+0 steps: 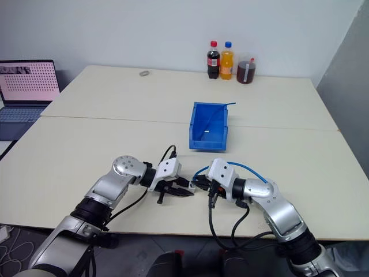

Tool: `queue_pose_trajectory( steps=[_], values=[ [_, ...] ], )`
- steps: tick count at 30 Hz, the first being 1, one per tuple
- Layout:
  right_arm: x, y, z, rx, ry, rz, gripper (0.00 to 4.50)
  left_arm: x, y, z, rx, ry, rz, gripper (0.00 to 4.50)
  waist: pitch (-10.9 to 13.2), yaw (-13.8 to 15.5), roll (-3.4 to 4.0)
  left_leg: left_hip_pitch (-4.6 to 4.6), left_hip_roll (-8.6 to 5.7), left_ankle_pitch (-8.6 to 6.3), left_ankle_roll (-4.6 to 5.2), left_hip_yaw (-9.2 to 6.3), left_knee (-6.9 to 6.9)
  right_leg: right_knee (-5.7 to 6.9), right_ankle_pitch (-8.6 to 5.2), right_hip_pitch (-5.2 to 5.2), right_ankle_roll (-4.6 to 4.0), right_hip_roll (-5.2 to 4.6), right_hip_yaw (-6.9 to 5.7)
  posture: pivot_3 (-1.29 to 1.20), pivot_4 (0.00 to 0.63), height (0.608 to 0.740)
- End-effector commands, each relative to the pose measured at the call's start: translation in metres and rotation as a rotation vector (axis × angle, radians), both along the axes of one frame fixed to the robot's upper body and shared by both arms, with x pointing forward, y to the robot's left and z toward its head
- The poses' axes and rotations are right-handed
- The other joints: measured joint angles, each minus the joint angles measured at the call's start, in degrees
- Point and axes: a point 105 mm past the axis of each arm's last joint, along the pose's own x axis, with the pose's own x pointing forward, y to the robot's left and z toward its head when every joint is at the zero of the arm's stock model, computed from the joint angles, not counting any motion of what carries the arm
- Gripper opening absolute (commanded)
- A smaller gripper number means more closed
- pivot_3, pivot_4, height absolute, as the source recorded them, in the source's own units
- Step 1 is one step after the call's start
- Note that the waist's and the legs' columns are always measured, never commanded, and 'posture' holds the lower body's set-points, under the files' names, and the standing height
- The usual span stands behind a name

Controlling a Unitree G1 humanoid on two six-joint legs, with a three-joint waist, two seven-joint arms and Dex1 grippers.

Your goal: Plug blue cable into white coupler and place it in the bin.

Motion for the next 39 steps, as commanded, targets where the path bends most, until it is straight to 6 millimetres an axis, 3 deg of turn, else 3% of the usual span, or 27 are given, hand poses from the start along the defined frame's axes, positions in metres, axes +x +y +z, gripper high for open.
queue_pose_trajectory(
  steps=[1,11,17,25,39],
  values=[
    [-0.004,-0.001,-0.018,-0.051,0.07,0.008,0.02,-0.008,-0.001,-0.017,0.031,0.055,-0.002,0.81,0.0,0.0,0.0,0.05,0.0,0.0,0.0,0.0,0.0,-0.01,0.0,0.05,-0.01,0.0,0.0,0.0,0.15,0.74],
    [-0.014,0.003,-0.015,-0.032,0.086,0.08,0.02,-0.008,0.0,-0.018,0.032,0.055,0.006,0.81,0.0,0.0,0.01,0.33,0.0,-0.01,0.01,0.0,-0.03,-0.04,-0.05,0.34,-0.07,-0.01,0.0,0.0,0.15,0.74],
    [-0.009,0.001,-0.015,-0.034,0.067,0.056,0.02,-0.009,0.001,-0.019,0.036,0.056,0.005,0.81,0.0,0.0,0.01,0.35,0.0,-0.01,0.01,0.01,-0.03,-0.04,-0.05,0.34,-0.07,-0.01,0.01,0.0,0.15,0.74],
    [-0.005,-0.006,0.014,0.029,0.005,0.018,0.02,-0.011,0.004,-0.02,0.043,0.059,0.001,0.81,0.0,0.0,0.01,0.34,0.0,-0.01,0.01,0.01,-0.04,-0.04,-0.06,0.34,-0.08,-0.01,0.01,0.0,0.15,0.74],
    [0.002,-0.001,0.01,0.068,0.009,-0.026,0.02,-0.014,0.007,-0.022,0.054,0.063,0.001,0.81,0.0,-0.1,0.01,0.34,0.01,-0.02,0.01,0.0,-0.09,-0.04,-0.1,0.32,-0.14,-0.01,-0.01,0.0,0.15,0.74]
  ],
)
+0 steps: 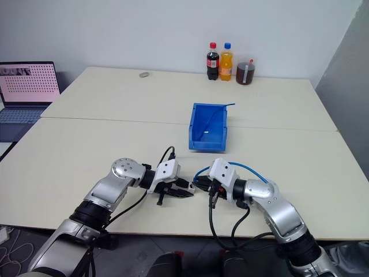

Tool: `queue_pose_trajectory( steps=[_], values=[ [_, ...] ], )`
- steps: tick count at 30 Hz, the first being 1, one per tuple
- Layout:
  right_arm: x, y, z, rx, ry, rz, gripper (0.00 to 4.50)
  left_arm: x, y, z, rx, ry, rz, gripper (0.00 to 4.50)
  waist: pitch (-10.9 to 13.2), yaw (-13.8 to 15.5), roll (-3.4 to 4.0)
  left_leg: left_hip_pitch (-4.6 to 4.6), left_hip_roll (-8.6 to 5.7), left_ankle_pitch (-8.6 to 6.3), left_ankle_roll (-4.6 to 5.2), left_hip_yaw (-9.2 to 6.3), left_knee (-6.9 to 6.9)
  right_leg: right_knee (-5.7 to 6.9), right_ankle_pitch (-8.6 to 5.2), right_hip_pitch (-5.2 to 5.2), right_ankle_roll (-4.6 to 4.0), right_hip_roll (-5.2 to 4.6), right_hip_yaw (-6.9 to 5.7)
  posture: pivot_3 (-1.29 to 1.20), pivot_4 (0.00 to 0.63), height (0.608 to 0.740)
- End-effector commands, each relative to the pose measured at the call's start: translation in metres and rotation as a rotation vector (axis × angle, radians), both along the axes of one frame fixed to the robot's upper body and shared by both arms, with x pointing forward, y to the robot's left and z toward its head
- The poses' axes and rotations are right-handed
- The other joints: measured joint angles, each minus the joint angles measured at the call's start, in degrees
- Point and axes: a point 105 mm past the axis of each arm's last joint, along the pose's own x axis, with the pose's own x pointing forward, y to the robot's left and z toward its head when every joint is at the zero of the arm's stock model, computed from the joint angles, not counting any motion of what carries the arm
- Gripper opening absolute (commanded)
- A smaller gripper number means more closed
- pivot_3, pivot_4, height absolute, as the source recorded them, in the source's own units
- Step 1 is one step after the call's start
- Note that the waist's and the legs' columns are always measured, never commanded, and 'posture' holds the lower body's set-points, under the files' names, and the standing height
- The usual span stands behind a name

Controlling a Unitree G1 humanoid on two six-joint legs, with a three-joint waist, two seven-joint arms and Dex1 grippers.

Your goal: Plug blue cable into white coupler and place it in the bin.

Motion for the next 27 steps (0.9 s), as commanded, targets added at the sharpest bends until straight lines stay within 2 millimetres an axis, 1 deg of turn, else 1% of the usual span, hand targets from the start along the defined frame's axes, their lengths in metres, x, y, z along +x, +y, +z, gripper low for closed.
queue_pose_trajectory(
  steps=[1,3,7,11,19,22,27],
  values=[
    [-0.001,0.003,0.01,0.024,-0.037,0.015,0.02,-0.011,0.005,-0.02,0.064,0.068,-0.016,0.81,0.0,0.0,0.0,0.0,0.0,0.0,0.0,0.0,0.0,0.0,-0.01,0.0,-0.01,0.0,0.0,0.0,0.15,0.74],
    [-0.002,0.004,0.01,0.021,-0.036,0.02,0.02,-0.011,0.006,-0.02,0.064,0.068,-0.015,0.81,0.0,0.0,0.0,0.0,0.0,0.0,0.0,-0.01,-0.01,0.0,-0.01,0.0,-0.02,0.0,-0.01,0.0,0.15,0.74],
    [-0.005,0.003,0.0,-0.009,-0.013,0.034,0.02,-0.011,0.006,-0.02,0.066,0.067,-0.015,0.81,0.0,0.0,0.0,0.0,0.0,0.0,0.0,-0.01,-0.02,0.0,-0.02,0.0,-0.02,0.0,-0.01,0.0,0.15,0.74],
    [-0.008,0.005,-0.003,-0.018,-0.01,0.052,0.02,-0.011,0.007,-0.02,0.068,0.067,-0.014,0.81,0.0,-0.1,0.0,0.01,0.01,0.0,0.0,-0.01,-0.02,0.0,-0.03,0.0,-0.04,0.0,-0.01,0.0,0.15,0.74],
    [-0.006,0.011,-0.008,-0.036,-0.006,0.072,0.01,-0.012,0.007,-0.02,0.07,0.067,-0.017,0.81,0.0,-0.1,0.0,0.06,0.01,0.0,0.0,0.0,-0.06,0.0,-0.05,0.0,-0.06,0.0,-0.01,0.0,0.15,0.74],
    [-0.003,0.011,-0.013,-0.04,0.026,0.064,0.01,-0.012,0.006,-0.02,0.069,0.067,-0.019,0.8,0.0,-0.1,0.0,0.07,0.01,0.0,0.0,0.01,-0.07,0.0,-0.06,0.0,-0.07,0.0,0.0,0.0,0.15,0.74],
    [-0.007,0.005,-0.024,-0.075,0.094,0.074,0.01,-0.012,0.006,-0.02,0.068,0.064,-0.017,0.8,0.0,-0.1,0.0,0.11,0.02,0.0,0.0,0.01,-0.11,0.0,-0.07,0.02,-0.09,0.0,0.0,0.0,0.15,0.74]
  ],
)
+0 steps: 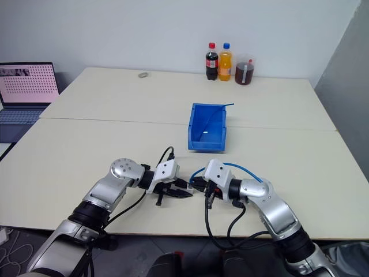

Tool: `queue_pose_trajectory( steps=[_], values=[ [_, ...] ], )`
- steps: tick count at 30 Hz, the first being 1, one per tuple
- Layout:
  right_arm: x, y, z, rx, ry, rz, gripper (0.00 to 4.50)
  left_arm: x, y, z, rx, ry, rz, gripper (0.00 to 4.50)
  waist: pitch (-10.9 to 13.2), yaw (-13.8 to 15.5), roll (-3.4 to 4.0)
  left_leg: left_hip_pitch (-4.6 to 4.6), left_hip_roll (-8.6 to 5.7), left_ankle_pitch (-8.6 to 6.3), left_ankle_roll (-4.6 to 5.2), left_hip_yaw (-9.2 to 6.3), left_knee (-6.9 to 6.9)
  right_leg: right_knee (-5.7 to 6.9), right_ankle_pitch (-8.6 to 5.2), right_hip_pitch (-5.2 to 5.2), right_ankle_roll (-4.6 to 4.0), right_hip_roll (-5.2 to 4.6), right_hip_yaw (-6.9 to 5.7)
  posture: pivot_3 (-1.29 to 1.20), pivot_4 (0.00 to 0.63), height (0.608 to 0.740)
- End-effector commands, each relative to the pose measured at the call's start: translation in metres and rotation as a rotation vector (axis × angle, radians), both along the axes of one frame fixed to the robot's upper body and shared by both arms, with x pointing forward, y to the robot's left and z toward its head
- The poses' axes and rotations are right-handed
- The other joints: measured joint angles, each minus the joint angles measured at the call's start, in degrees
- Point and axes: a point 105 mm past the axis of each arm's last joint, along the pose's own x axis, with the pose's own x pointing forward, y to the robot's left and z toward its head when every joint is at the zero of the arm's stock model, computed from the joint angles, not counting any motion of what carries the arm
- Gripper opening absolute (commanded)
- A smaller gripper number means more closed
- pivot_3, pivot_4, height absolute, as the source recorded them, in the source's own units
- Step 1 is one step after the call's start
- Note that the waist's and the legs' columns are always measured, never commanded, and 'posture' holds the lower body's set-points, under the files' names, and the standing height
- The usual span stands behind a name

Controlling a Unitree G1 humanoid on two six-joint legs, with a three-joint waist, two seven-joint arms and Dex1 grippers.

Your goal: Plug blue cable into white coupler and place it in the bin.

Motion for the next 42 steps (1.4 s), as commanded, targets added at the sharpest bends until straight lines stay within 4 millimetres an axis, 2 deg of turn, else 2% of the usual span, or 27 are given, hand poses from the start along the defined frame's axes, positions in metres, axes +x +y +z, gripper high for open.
queue_pose_trajectory(
  steps=[1,7,20,24,28,30,33,40,42],
  values=[
    [-0.007,-0.005,-0.02,-0.055,0.103,0.016,0.01,-0.011,0.003,-0.019,0.062,0.064,-0.018,0.8,0.0,0.0,0.0,0.0,0.0,0.0,0.0,0.0,0.0,0.0,0.0,0.0,0.0,0.0,0.0,0.0,0.15,0.74],
    [-0.012,-0.008,-0.035,-0.126,0.182,0.019,0.01,-0.011,0.003,-0.019,0.059,0.063,-0.016,0.8,-0.1,0.0,0.02,0.04,0.0,-0.01,-0.01,0.01,-0.03,0.0,-0.04,0.02,-0.02,0.0,0.01,0.0,0.15,0.74],
    [-0.013,-0.004,-0.046,-0.247,0.197,0.066,0.01,-0.01,-0.001,-0.019,0.05,0.07,-0.018,0.8,-0.4,0.0,0.14,0.08,-0.01,-0.05,-0.04,0.01,-0.04,-0.01,-0.1,0.03,-0.02,0.0,0.02,0.0,0.15,0.74],
    [-0.009,-0.005,-0.04,-0.215,0.166,0.046,0.01,-0.008,-0.001,-0.02,0.052,0.047,0.0,0.8,-0.5,0.0,0.16,0.11,-0.01,-0.05,-0.05,0.02,-0.06,-0.02,-0.13,0.04,-0.04,0.0,0.03,0.0,0.15,0.74],
    [0.0,-0.008,-0.021,-0.161,0.091,0.008,0.01,-0.002,0.003,-0.022,0.055,0.01,0.032,0.8,-0.7,0.0,0.23,0.11,-0.01,-0.06,-0.05,0.01,-0.07,-0.03,-0.13,0.06,-0.03,0.0,0.03,0.0,0.15,0.74],
    [0.003,-0.009,-0.015,-0.146,0.068,-0.01,0.01,0.0,0.006,-0.023,0.067,-0.018,0.04,1.51,-0.7,0.0,0.23,0.11,-0.02,-0.06,-0.05,0.02,-0.07,-0.03,-0.22,0.05,-0.17,-0.02,0.03,0.0,0.15,0.74],
    [0.006,-0.014,-0.003,-0.119,0.04,-0.037,0.01,0.003,0.013,-0.019,0.05,-0.026,0.075,2.07,-0.7,0.0,0.23,0.12,-0.01,-0.06,-0.05,0.01,-0.06,-0.03,-0.27,0.05,-0.27,-0.03,0.03,0.0,0.15,0.74],
    [0.004,-0.016,0.021,-0.038,0.009,-0.072,0.01,0.0,0.023,0.01,-0.074,-0.031,0.163,3.65,-0.5,-0.7,0.24,0.07,0.0,-0.06,-0.06,0.0,-0.25,-0.02,-0.17,-0.03,-0.09,-0.03,0.0,0.0,0.15,0.74],
    [0.005,-0.016,0.034,0.023,0.01,-0.083,0.01,0.003,0.027,0.024,-0.112,-0.055,0.22,4.06,-0.3,-1.0,0.2,0.06,0.0,-0.06,-0.06,-0.03,-0.34,-0.02,-0.18,-0.06,-0.1,-0.02,-0.02,0.0,0.15,0.74]
  ],
)
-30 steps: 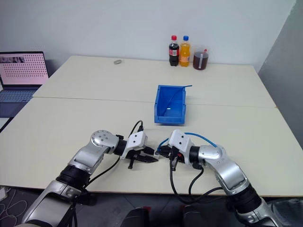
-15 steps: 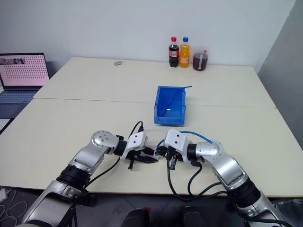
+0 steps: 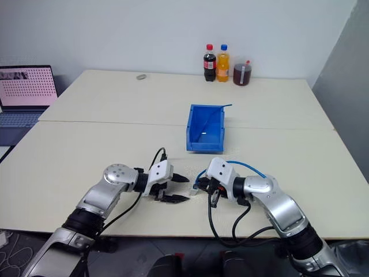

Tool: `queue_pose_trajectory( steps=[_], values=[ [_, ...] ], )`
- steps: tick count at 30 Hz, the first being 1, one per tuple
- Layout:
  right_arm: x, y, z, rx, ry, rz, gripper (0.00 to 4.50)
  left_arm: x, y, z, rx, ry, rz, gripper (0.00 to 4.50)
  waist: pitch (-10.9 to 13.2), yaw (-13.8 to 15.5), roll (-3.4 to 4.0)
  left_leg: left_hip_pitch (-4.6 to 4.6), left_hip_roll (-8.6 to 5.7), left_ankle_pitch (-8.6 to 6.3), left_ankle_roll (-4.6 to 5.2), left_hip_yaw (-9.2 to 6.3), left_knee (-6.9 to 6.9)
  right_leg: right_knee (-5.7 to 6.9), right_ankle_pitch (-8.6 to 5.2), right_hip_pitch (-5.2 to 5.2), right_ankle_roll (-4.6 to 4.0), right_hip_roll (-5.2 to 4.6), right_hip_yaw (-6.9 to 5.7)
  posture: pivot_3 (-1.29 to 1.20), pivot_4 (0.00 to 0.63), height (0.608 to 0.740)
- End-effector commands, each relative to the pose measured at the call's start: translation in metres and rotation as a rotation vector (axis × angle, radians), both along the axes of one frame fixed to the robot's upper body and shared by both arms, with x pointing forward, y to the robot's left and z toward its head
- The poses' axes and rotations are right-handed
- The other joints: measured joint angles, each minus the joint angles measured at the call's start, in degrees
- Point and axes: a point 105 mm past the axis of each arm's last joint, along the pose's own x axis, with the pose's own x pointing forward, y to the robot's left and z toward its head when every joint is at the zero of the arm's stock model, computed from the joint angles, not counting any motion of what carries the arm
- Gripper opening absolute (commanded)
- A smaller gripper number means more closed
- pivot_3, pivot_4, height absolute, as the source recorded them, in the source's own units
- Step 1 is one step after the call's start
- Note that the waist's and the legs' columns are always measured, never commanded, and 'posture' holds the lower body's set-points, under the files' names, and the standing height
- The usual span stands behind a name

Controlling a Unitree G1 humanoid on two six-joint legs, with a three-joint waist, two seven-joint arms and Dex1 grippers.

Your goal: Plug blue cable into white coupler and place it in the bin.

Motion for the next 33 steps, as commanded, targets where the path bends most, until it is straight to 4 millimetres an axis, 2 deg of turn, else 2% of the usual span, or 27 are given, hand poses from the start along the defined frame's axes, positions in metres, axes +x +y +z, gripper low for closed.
queue_pose_trajectory(
  steps=[1,2,5,8,11,14,16,19,21,24,27,31,33],
  values=[
    [0.004,-0.004,0.038,0.134,-0.048,-0.031,0.01,0.009,0.01,0.038,-0.092,-0.07,0.128,4.24,0.2,-0.3,-0.04,0.0,0.01,0.0,0.0,-0.01,-0.04,0.0,0.0,-0.01,0.0,0.01,0.01,0.0,0.15,0.74],
    [0.008,-0.007,0.049,0.175,-0.051,-0.047,0.01,0.013,0.011,0.051,-0.127,-0.096,0.173,4.47,0.5,-0.3,-0.12,0.0,0.01,0.0,0.0,-0.02,-0.06,0.0,-0.01,-0.02,-0.01,0.01,-0.01,0.0,0.15,0.74],
    [0.034,-0.021,0.079,0.263,-0.091,-0.144,0.01,0.019,0.018,0.086,-0.177,-0.186,0.268,4.5,0.9,-0.4,-0.3,-0.12,0.02,0.01,0.0,-0.12,-0.08,0.02,0.0,-0.07,0.0,0.0,-0.09,0.0,0.15,0.74],
    [0.062,-0.029,0.099,0.324,-0.116,-0.225,0.01,0.024,0.025,0.104,-0.184,-0.24,0.338,4.5,0.9,-0.4,-0.3,-0.18,-0.02,0.01,-0.01,-0.08,-0.07,-0.04,0.03,-0.12,0.06,-0.01,-0.08,0.0,0.15,0.74],
    [0.089,-0.028,0.116,0.355,-0.136,-0.265,0.01,0.025,0.029,0.107,-0.157,-0.263,0.352,4.5,1.0,-0.5,-0.27,-0.15,-0.02,0.01,-0.01,-0.06,-0.26,-0.28,0.04,-0.09,0.05,-0.02,-0.1,0.0,0.15,0.74],
    [0.129,-0.031,0.124,0.323,-0.15,-0.362,0.01,0.029,0.031,0.104,-0.136,-0.276,0.357,4.5,1.0,-0.5,-0.25,-0.27,-0.04,0.01,-0.01,0.05,-0.37,-0.37,0.05,-0.26,0.04,-0.03,-0.01,0.0,0.15,0.74],
    [0.147,-0.035,0.124,0.284,-0.139,-0.405,0.72,0.03,0.03,0.103,-0.134,-0.28,0.357,4.5,1.0,-0.5,-0.25,-0.47,-0.04,0.02,-0.01,0.1,-0.4,-0.36,0.21,-0.49,-0.23,-0.04,0.01,0.0,0.15,0.74],
    [0.159,-0.046,0.121,0.197,-0.124,-0.419,1.29,0.031,0.029,0.102,-0.131,-0.281,0.353,4.5,1.0,-0.2,-0.25,-0.82,-0.04,0.03,-0.03,0.19,-0.38,-0.27,0.24,-0.92,-0.26,-0.08,0.03,0.0,0.15,0.74],
    [0.159,-0.057,0.116,0.126,-0.105,-0.397,1.74,0.031,0.031,0.1,-0.12,-0.283,0.355,4.5,1.0,0.2,-0.25,-0.86,-0.07,0.03,-0.04,0.2,-0.42,-0.33,0.23,-0.92,-0.28,-0.15,-0.01,0.0,0.15,0.74],
    [0.144,-0.073,0.109,0.024,-0.067,-0.318,2.53,0.031,0.038,0.099,-0.107,-0.281,0.368,4.5,1.0,0.7,-0.21,-0.95,-0.15,-0.02,-0.09,0.3,-0.46,-0.44,0.21,-0.96,-0.32,-0.27,0.06,0.0,0.15,0.74],
    [0.121,-0.085,0.102,-0.036,-0.027,-0.245,3.32,0.033,0.048,0.099,-0.099,-0.287,0.396,4.5,1.0,1.1,-0.21,-1.03,-0.15,-0.05,-0.12,0.4,-0.47,-0.52,0.21,-0.98,-0.32,-0.32,0.06,0.0,0.15,0.74],
    [0.084,-0.099,0.083,-0.132,0.01,-0.172,4.14,0.035,0.063,0.097,-0.101,-0.279,0.454,4.5,1.0,1.1,-0.21,-1.03,-0.12,-0.05,-0.12,0.37,-0.47,-0.55,0.2,-0.97,-0.32,-0.3,0.02,0.0,0.15,0.74],
    [0.063,-0.108,0.072,-0.188,0.023,-0.134,4.41,0.035,0.072,0.093,-0.087,-0.271,0.482,4.5,1.0,1.0,-0.21,-1.01,-0.12,-0.05,-0.12,0.37,-0.43,-0.5,0.2,-0.96,-0.3,-0.28,0.04,0.0,0.15,0.74]
  ],
)
